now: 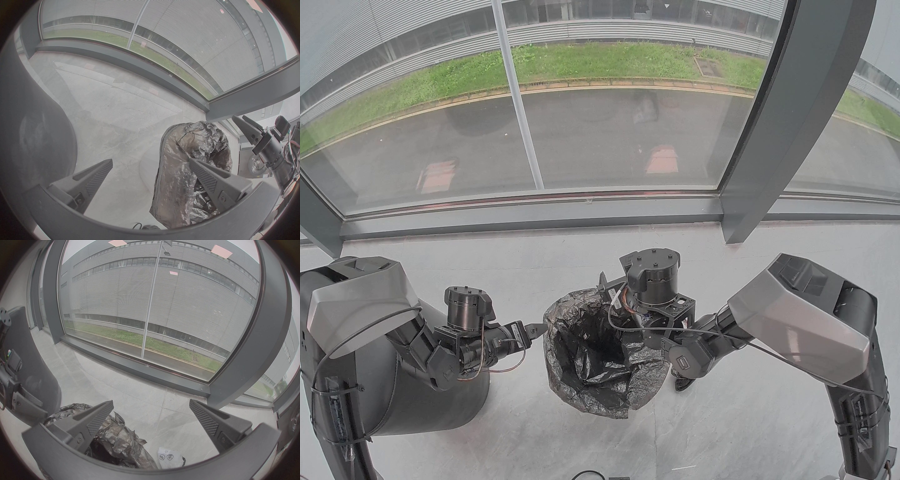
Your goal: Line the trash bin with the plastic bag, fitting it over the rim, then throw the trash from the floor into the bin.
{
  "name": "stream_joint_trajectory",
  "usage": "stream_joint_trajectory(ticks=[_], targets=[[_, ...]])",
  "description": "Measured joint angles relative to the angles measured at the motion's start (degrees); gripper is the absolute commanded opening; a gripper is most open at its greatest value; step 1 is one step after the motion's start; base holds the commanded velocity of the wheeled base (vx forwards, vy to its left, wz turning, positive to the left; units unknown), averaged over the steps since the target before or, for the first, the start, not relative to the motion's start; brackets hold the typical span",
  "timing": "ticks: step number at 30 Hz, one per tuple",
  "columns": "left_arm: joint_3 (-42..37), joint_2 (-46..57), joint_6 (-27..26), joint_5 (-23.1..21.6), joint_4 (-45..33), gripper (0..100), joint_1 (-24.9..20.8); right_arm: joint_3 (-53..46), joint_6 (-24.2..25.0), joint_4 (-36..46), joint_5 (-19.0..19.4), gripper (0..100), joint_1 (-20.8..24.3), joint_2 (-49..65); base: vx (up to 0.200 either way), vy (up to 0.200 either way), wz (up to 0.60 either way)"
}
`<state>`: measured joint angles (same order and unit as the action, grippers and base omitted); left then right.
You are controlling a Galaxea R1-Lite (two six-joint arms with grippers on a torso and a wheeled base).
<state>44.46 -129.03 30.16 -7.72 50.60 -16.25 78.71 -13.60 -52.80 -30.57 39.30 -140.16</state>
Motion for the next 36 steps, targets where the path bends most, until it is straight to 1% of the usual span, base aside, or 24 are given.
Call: stream_joint_trajectory(ticks=[8,15,21,25,27,30,36], targets=[[-4.99,8.77,0.24,0.26,-0.05,100,-0.26,-6.97,1.32,0.24,-0.22,100,0.57,7.91,0.0,0.0,0.0],[-10.26,21.94,-1.15,0.37,-0.63,100,-0.95,-13.91,1.6,0.66,-0.6,100,0.22,16.76,0.0,0.0,0.0],[-14.67,34.46,-3.39,0.41,-3.39,100,-0.84,-20.29,2.39,1.95,-0.62,100,0.06,23.26,0.0,0.0,0.0],[-17.02,43.01,-4.02,0.41,-7.44,100,-0.45,-23.48,3.16,3.78,-0.6,100,1.22,26.65,0.0,0.0,0.0],[-18.16,49.46,-4.27,0.39,-11.69,100,-0.23,-25.0,4.01,8.18,-0.6,100,1.79,28.53,0.0,0.0,0.0],[-18.88,55.04,-4.41,0.39,-15.41,100,-0.11,-25.82,5.45,11.85,-0.32,100,1.96,29.73,0.0,0.0,0.0],[-19.91,69.96,-5.34,0.44,-26.88,100,0.13,-26.43,8.33,16.9,1.76,100,-0.02,31.34,0.0,0.0,0.0]])
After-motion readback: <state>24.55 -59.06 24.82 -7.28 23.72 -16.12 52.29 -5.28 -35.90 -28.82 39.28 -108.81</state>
